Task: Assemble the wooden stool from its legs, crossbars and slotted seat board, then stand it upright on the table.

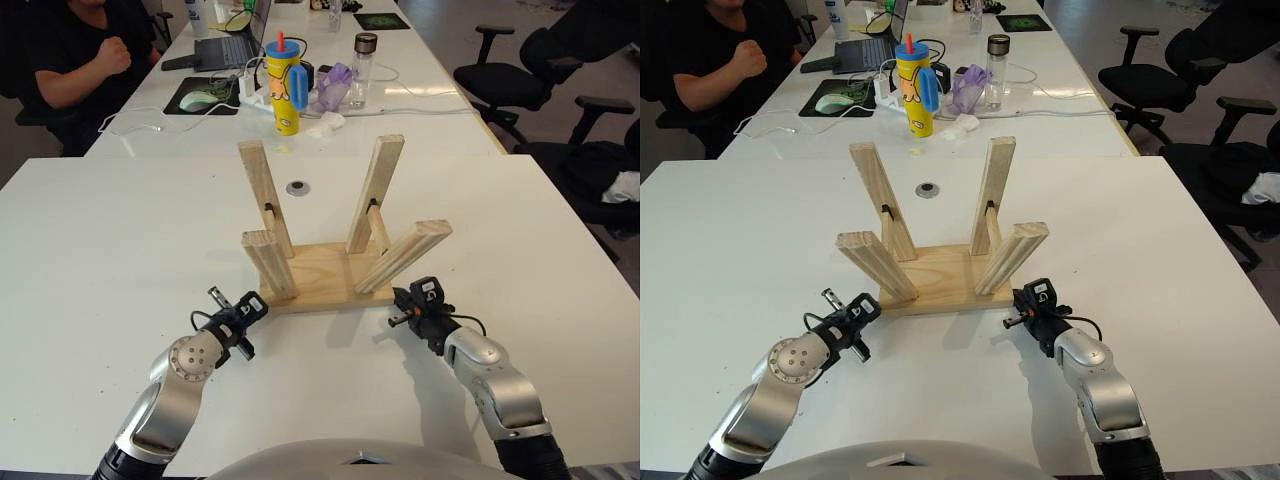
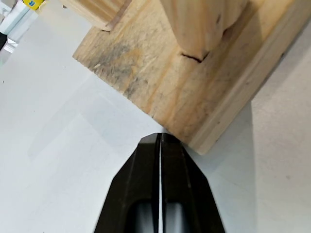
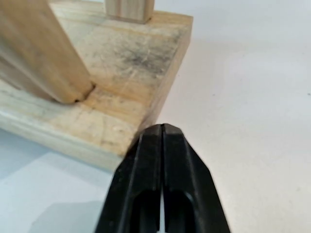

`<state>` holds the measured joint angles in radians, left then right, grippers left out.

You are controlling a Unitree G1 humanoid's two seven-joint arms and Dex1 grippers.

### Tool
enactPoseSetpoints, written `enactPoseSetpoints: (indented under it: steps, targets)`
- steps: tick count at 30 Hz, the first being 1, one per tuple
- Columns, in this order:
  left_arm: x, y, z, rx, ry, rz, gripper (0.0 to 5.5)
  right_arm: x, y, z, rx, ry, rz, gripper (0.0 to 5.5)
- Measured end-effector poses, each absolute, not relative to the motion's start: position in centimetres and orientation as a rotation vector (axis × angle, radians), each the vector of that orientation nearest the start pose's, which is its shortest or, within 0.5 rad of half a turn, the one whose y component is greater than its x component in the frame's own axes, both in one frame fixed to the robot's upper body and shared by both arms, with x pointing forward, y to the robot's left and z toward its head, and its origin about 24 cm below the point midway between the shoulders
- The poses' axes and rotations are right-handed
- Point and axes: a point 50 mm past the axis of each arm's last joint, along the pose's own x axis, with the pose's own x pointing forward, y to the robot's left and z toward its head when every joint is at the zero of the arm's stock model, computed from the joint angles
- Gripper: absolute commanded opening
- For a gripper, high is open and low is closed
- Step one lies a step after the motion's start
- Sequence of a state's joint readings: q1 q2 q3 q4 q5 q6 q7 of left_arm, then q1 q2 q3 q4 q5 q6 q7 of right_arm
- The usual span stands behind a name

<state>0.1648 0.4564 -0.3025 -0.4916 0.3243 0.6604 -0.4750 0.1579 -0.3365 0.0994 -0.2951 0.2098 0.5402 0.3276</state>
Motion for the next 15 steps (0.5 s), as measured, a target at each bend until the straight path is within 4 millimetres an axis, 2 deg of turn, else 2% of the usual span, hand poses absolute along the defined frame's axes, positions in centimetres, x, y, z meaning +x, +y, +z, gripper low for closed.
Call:
enactPoseSetpoints:
  steps: [5,8,11,15]
  targets:
    - [19.7,16.0,4.8,0.444,0.509,-0.568,0.01,20.5,-17.2,3.6,-0.07,0.5,0.451,0.0]
    - [19.5,16.1,6.2,0.358,0.496,-0.606,0.01,20.6,-17.8,5.0,-0.071,0.514,0.463,0.0]
    - [19.3,16.7,6.9,0.322,0.52,-0.632,0.01,21.0,-17.8,6.4,-0.066,0.504,0.487,0.0]
    - [19.0,17.9,8.9,0.337,0.558,-0.716,0.01,21.1,-17.9,8.0,-0.04,0.518,0.54,0.0]
